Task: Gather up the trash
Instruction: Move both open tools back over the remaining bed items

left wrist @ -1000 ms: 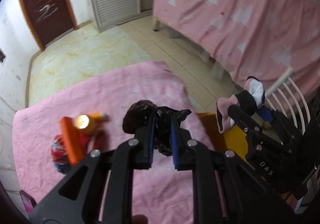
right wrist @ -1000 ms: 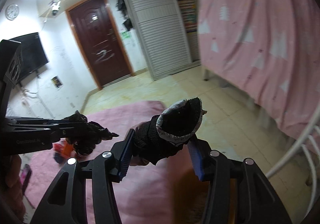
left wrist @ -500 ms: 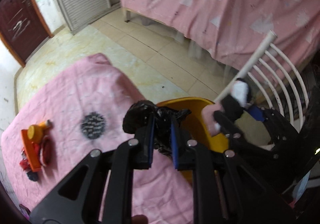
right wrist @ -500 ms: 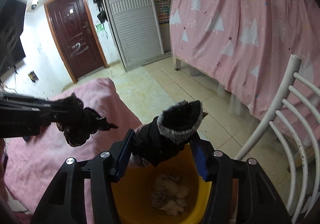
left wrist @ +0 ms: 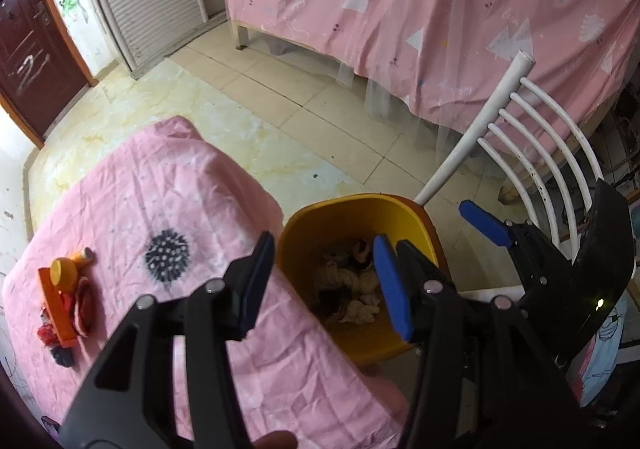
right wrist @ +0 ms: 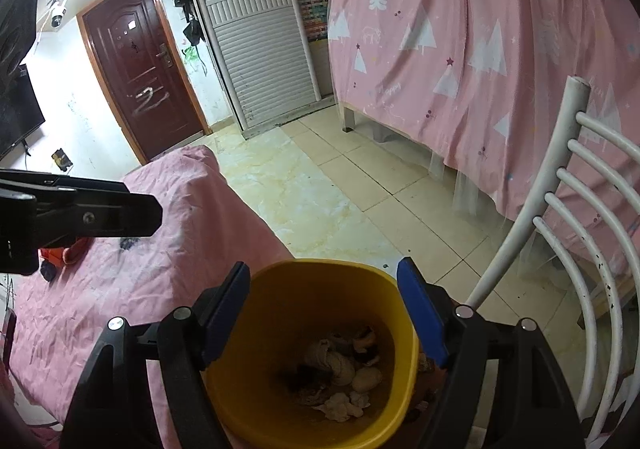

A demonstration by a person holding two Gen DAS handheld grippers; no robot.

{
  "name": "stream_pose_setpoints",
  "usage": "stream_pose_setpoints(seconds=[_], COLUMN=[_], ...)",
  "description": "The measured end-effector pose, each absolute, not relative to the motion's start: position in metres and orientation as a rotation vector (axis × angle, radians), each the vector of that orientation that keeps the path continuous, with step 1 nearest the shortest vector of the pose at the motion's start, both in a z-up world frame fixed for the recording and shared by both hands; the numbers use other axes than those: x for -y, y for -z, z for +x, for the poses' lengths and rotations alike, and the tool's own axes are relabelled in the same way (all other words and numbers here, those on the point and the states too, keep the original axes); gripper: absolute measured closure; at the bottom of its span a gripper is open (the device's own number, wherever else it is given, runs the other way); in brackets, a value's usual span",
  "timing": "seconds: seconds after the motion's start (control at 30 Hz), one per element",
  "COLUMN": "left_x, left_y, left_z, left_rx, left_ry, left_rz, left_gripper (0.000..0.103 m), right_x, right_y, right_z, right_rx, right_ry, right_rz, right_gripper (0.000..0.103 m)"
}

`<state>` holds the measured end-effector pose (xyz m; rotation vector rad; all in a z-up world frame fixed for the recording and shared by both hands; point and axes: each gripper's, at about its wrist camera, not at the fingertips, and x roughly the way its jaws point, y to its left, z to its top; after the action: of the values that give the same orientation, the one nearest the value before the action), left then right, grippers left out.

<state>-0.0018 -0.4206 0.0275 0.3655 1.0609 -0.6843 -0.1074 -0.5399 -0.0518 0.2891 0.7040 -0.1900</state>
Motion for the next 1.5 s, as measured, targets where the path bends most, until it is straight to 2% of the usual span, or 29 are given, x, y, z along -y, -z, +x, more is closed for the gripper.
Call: stream_pose_setpoints(seconds=[0.5, 0.97, 1.5], left_x=[0.314, 0.179, 0.102], left_y=[-0.055, -0.066, -0.035], left_z=[0.027, 0.070, 0.101], left_rx=[-1.012, -1.002, -1.093], left_ry=[0.564, 0.346, 0.258], left_rz=[0.244, 0.154, 0.091], left_gripper=[0.054, 0.054, 0.054], right_x=[0.453, 0.360, 0.295], right_y=[0.013, -0.001, 0.008], right_z=[-0.059, -0.013, 0.022], right_rx=[-0.674, -0.690, -0.745], right_ry=[0.045, -0.095, -0.182], right_rz=[0.199, 0.116, 0.056], right_gripper=[0.033, 0.033, 0.033])
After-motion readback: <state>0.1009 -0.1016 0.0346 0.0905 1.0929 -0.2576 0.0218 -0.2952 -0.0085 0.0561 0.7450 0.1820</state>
